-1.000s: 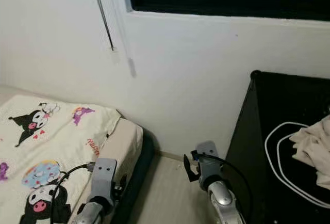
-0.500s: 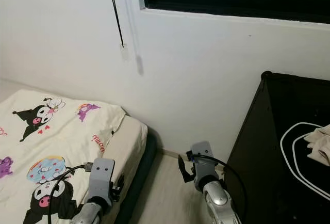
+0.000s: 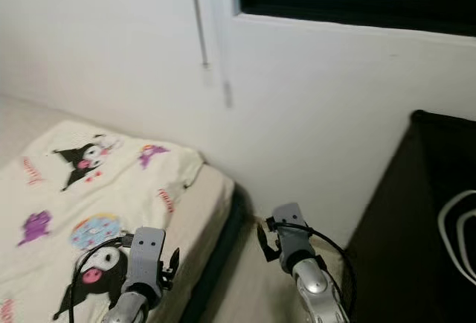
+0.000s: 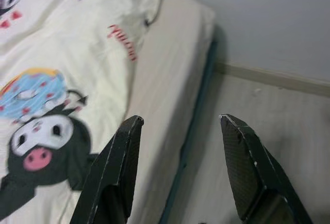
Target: Clean up the room
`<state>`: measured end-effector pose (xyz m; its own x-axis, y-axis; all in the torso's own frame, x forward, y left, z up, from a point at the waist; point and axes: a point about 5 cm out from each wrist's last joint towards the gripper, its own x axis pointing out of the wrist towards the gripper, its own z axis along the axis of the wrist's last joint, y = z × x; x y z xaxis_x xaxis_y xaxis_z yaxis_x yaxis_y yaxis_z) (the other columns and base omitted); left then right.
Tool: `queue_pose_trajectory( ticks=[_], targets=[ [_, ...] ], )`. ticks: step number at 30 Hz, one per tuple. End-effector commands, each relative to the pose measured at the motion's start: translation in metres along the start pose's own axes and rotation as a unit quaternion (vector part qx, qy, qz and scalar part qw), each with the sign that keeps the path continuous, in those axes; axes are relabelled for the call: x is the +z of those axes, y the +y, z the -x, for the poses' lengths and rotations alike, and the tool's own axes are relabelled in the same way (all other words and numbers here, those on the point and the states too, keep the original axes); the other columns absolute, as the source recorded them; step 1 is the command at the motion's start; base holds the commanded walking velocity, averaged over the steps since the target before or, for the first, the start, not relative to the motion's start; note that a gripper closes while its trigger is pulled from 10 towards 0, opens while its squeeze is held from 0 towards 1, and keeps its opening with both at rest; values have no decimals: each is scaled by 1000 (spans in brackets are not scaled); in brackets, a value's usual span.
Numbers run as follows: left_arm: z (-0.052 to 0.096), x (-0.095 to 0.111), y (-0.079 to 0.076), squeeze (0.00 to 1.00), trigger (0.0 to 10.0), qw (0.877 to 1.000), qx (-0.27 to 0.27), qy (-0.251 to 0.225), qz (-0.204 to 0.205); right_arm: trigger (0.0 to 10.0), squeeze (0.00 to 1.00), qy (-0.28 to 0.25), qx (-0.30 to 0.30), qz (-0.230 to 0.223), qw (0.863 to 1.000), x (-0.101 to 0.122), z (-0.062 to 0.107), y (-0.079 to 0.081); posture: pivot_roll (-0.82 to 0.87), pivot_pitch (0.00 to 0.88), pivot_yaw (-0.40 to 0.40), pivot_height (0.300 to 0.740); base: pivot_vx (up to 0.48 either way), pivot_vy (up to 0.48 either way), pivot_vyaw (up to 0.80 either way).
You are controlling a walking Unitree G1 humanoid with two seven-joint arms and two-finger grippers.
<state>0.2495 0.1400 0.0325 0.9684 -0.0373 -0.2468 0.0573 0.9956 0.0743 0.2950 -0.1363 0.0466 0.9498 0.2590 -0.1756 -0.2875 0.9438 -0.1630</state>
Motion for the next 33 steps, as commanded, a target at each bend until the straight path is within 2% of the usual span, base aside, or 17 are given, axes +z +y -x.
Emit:
queue_pose_trajectory(
  ticks=[1, 20, 33],
  targets=[
    [3, -6, 3, 0, 10000, 1000, 6, 10, -1, 10000, 0, 6, 3, 0, 1000, -3, 2, 1, -22, 127, 14, 740, 0, 0, 800],
    [2, -3, -2, 0, 10000, 1000, -9, 8, -2, 10000, 0, 5, -4, -4, 1000, -4, 3, 0, -24, 126, 24, 740, 0, 0, 797],
    [1, -4, -4, 0, 10000, 1000, -20, 7, -10, 10000, 0, 5, -16, -27, 999, -6, 5, -3, -28, 110, 27, 740, 0, 0, 0]
  ],
)
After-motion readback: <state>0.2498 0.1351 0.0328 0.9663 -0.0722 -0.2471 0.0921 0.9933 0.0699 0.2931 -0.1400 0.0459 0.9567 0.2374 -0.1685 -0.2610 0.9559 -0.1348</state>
